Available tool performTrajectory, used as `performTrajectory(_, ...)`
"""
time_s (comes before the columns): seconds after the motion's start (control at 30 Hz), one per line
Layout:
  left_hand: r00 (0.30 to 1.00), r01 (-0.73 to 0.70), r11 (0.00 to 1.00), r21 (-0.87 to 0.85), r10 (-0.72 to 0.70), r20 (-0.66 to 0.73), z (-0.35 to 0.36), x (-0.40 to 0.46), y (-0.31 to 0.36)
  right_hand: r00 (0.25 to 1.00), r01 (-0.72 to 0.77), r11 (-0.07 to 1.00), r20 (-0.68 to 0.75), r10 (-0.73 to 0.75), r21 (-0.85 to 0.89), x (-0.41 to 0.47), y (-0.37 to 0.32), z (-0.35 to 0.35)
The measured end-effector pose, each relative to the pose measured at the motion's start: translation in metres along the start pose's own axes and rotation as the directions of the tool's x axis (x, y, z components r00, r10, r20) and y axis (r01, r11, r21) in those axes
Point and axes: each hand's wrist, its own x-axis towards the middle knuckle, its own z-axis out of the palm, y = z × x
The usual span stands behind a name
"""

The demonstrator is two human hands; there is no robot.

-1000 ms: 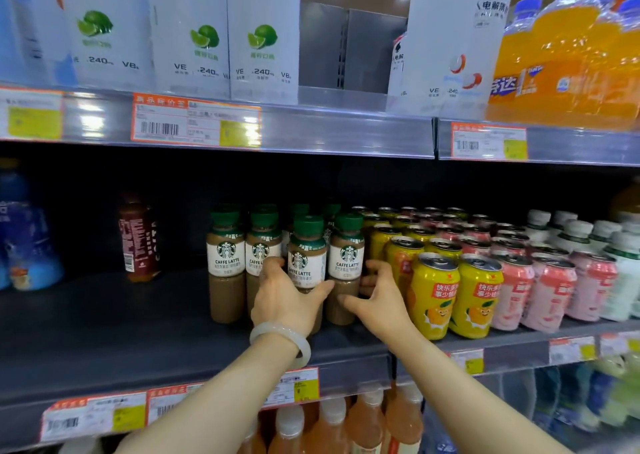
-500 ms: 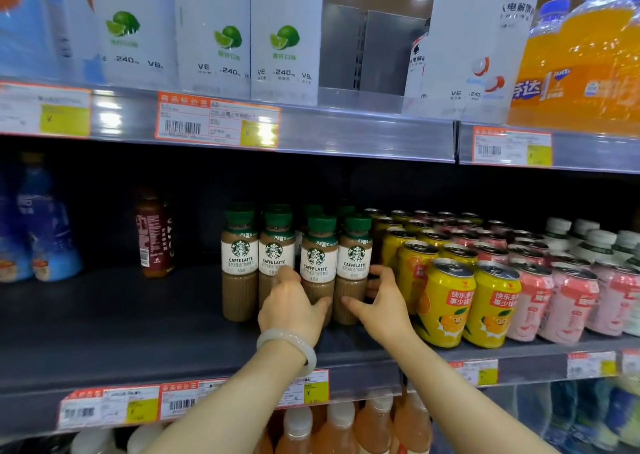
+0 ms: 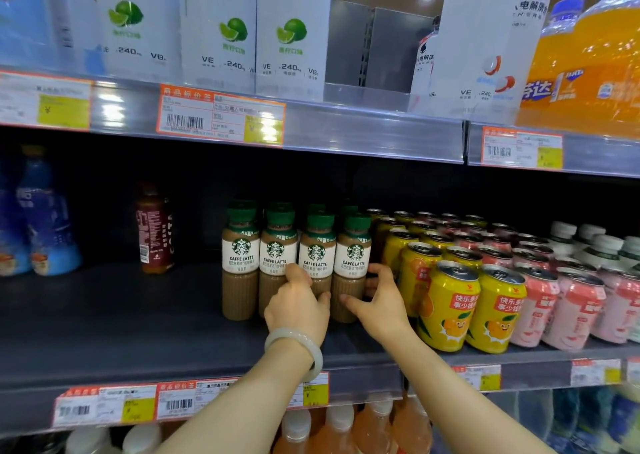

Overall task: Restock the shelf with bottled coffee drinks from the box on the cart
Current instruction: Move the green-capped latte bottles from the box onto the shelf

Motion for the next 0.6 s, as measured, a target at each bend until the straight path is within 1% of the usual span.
performTrajectory(0.3,1.0,-0.006,1.0,0.022,0.006,0.008,0.0045,0.0028,0.0022,1.0,0.001,1.0,0.016,-0.001,0.006,0.0015,-0.001,-0.001)
performTrajectory(0.6,0.999,-0.044,0.998,0.054,0.044,0.003,0.0088,0.0067,0.0028,1.0,-0.008,1.0,0.026,0.009,-0.015,0.0034,-0.0023,-0.0015)
